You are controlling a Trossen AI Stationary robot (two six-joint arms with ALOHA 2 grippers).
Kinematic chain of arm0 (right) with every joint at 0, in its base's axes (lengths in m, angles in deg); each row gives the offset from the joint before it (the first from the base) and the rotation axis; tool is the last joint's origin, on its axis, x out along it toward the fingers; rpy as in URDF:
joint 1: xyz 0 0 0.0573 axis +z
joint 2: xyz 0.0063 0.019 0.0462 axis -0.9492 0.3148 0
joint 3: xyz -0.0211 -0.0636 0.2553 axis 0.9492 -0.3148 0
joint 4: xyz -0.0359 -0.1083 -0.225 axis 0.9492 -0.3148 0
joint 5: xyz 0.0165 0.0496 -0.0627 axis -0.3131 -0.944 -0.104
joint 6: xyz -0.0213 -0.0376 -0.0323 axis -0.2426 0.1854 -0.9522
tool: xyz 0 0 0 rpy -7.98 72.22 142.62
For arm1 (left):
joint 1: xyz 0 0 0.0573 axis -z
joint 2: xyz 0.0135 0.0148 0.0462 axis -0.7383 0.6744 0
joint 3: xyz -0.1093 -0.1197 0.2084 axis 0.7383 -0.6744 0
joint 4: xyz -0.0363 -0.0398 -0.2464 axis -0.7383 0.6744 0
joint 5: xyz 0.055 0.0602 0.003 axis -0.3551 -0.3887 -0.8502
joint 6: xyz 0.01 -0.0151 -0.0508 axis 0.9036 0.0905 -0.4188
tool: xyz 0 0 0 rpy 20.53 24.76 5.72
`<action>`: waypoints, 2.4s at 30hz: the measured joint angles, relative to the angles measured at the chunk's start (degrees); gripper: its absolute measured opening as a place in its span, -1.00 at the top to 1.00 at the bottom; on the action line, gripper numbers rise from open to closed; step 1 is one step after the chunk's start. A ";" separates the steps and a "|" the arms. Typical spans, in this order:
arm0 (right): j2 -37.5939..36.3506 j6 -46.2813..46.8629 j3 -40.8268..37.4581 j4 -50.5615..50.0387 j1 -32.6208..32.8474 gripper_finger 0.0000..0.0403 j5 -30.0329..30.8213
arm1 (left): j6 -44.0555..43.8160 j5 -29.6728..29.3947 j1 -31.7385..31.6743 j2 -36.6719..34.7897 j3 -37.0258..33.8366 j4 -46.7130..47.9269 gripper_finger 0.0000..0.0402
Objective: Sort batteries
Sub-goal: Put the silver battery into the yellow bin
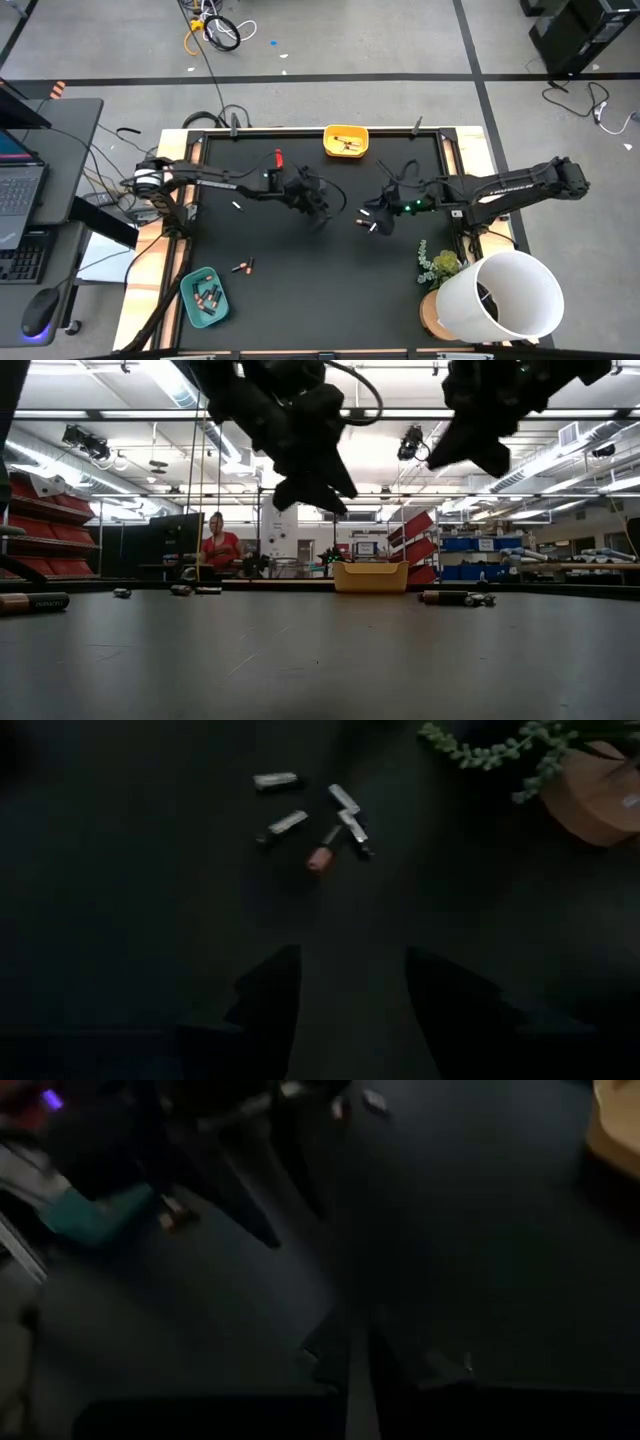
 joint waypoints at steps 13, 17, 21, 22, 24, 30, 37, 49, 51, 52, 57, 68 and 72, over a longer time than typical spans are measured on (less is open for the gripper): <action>-0.31 3.41 -12.06 -8.21 -15.48 0.63 -0.37 | -6.26 1.90 0.32 3.06 0.17 -7.33 0.03; 0.98 1.26 -14.49 -4.01 -22.56 0.52 -3.44 | -6.28 3.03 0.27 3.06 0.87 -7.12 0.03; 3.11 -2.54 -15.89 -1.75 -28.27 0.43 -5.29 | -5.90 4.71 0.03 3.02 1.14 -7.24 0.03; 3.92 -3.98 -16.02 -1.23 -29.34 0.41 -5.81 | -5.85 5.69 -0.14 3.02 1.14 -7.06 0.03; 6.25 -6.49 -15.98 -0.46 -30.96 0.39 -6.19 | -5.84 7.29 -0.58 3.02 1.14 -7.01 0.03; 15.00 -11.09 -15.60 2.44 -34.40 0.41 -7.27 | -5.39 9.23 -1.67 2.69 1.14 -6.35 0.03; 16.81 -8.88 -15.56 5.70 -34.95 0.55 -7.43 | -4.35 9.43 -2.75 0.17 1.07 -4.54 0.03; 15.96 -12.54 -14.95 4.25 -34.02 1.00 -4.70 | -4.32 9.17 -4.32 -0.80 1.09 -3.18 0.03; 14.61 -12.65 -13.97 2.92 -33.78 1.00 -5.42 | -4.32 9.26 -4.30 -0.80 1.09 -3.13 0.03; 13.97 -12.65 -13.47 2.49 -33.54 1.00 -6.15 | -4.32 9.34 -4.30 -0.80 1.09 -3.04 0.03; 9.69 -12.46 -10.33 3.87 -32.01 1.00 -8.81 | -4.34 9.35 -4.32 -0.80 1.09 -2.94 0.03; 3.95 0.01 -5.97 -18.76 -32.74 0.78 -13.33 | -4.38 9.33 -4.32 -0.80 1.09 -2.88 0.03; 0.51 10.58 -5.97 -25.61 -32.74 0.48 -12.46 | -4.14 9.35 -4.32 -0.78 1.09 -3.34 0.03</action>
